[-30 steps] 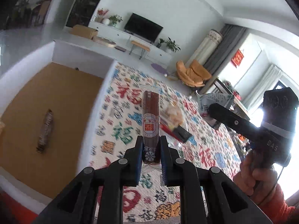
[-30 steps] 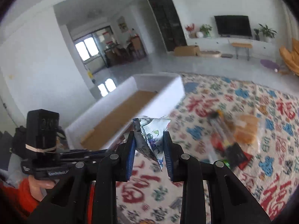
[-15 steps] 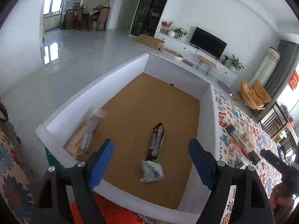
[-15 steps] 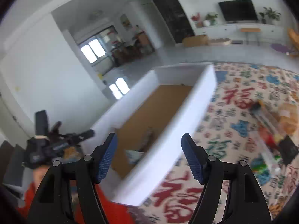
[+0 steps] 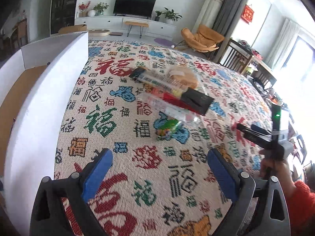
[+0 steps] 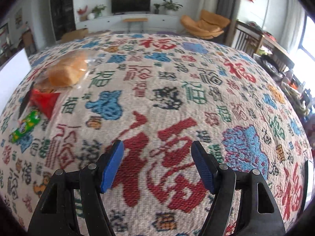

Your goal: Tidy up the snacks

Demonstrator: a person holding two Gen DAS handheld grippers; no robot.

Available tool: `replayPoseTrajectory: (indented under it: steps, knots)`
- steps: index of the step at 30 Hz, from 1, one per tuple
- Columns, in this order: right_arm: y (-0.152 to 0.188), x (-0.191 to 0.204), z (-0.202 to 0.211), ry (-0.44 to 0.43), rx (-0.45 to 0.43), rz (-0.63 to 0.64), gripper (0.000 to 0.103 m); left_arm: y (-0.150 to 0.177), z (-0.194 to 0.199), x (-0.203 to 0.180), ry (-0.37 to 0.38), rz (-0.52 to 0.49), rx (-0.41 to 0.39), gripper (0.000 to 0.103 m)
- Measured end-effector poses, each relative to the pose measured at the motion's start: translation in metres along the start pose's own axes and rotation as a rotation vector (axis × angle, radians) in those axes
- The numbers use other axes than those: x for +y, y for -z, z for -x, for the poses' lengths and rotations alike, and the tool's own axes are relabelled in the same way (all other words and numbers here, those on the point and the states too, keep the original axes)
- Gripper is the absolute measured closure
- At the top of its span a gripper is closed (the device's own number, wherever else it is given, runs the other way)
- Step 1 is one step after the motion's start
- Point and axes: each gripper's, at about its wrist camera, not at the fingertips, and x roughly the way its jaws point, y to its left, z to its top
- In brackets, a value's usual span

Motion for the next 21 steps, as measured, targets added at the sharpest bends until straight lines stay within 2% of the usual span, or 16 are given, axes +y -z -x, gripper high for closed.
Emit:
replayPoseTrajectory:
  steps: [2,4,8,10,15,21]
  knots:
    - [-0.002,-0.008,-0.004,-0.004,0.022,-0.047,0.027,-0.009,-0.026,0.01,-0.063,0.002,-0.008,0.007]
    - [-0.002,-0.017,-0.005,-0.056,0.019,-0.104,0.024,-0.013,-0.043,0.018,-0.124,-0.019,-0.025,0.007]
    - [0.001,-0.015,-0.007,-0.042,0.028,-0.086,0.021,-0.018,-0.072,0.034,-0.223,-0.072,-0.004,0.007]
    - [0.001,-0.011,-0.01,-0.016,0.032,-0.063,0.018,-0.012,-0.088,0.043,-0.236,-0.064,0.039,0.007]
    - [0.004,-0.017,-0.011,-0.026,0.035,-0.079,0.017,-0.011,-0.093,0.041,-0.263,-0.084,0.045,0.0]
    - [0.003,-0.017,-0.014,-0.023,0.037,-0.079,0.016,-0.01,-0.093,0.041,-0.264,-0.08,0.045,0.0]
